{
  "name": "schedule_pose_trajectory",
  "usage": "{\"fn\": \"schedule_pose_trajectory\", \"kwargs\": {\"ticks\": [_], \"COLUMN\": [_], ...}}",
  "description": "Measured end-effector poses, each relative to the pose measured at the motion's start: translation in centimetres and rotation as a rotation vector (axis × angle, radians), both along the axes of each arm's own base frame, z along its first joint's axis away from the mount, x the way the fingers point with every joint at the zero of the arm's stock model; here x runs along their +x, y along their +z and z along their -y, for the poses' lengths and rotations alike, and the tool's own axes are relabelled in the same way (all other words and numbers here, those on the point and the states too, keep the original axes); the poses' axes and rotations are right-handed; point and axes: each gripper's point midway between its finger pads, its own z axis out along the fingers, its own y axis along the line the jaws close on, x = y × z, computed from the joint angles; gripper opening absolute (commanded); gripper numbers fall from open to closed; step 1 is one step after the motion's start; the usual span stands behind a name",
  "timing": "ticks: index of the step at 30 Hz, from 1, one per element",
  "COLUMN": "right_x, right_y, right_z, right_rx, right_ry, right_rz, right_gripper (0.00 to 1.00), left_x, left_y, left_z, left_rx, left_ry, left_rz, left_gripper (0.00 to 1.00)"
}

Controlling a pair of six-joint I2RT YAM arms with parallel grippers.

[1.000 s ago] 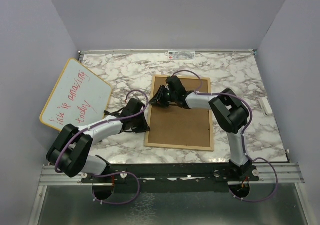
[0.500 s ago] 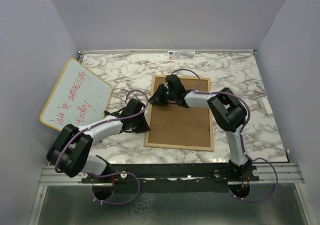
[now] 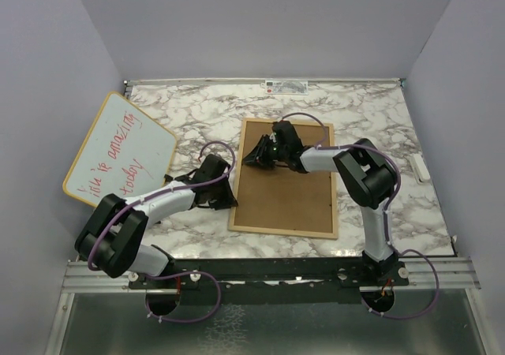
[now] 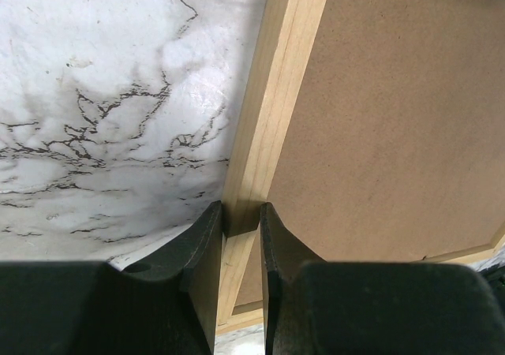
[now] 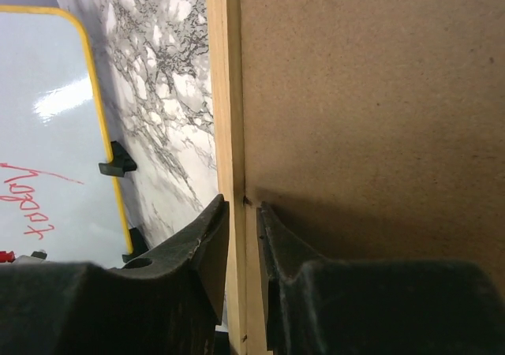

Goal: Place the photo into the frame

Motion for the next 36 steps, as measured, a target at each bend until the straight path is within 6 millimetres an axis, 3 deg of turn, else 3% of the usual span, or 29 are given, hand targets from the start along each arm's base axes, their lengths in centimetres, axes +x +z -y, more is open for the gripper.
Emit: {"fn": "schedule_pose_trajectory", "kwargs": {"ticks": [4, 5, 11, 16, 18, 21, 30, 36], "right_x": [0.3, 0.3, 0.2, 0.2, 0.1, -0.1, -0.6, -0.7], "right_y": [0.0, 0.0, 0.2, 0.2, 0.2, 0.2, 0.3, 0.6], "right_z": [0.4, 0.4, 0.5, 0.6, 0.5, 0.5, 0.4, 0.2], "right_rx": [0.003, 0.005, 0.018, 0.024, 0.024, 0.026, 0.034, 0.035], "right_ry": [-0.005, -0.004, 0.007, 0.020, 0.026, 0.034, 0.065, 0.089], "right_rz": [-0.003, -0.004, -0.003, -0.007, -0.009, -0.015, -0.030, -0.041], "right_gripper": [0.27, 0.28, 0.28, 0.28, 0.28, 0.28, 0.28, 0.25], "left_x": [0.0, 0.1, 0.6, 1.7, 2.3, 3.8, 9.1, 9.7], "left_y": [0.0, 0.1, 0.9, 1.8, 2.2, 2.8, 1.6, 1.2], "left_z": [0.0, 0.0, 0.0, -0.9, -1.4, -1.7, -0.1, 0.5], "left_rx": [0.003, 0.005, 0.019, 0.079, 0.101, 0.117, 0.164, 0.153], "left_ry": [0.001, 0.001, -0.007, -0.028, -0.026, -0.013, -0.041, -0.064], "left_rz": [-0.002, -0.002, 0.031, 0.082, 0.100, 0.127, 0.134, 0.147], "left_gripper": [0.00, 0.04, 0.57, 0.86, 0.90, 0.87, 0.47, 0.29]}}
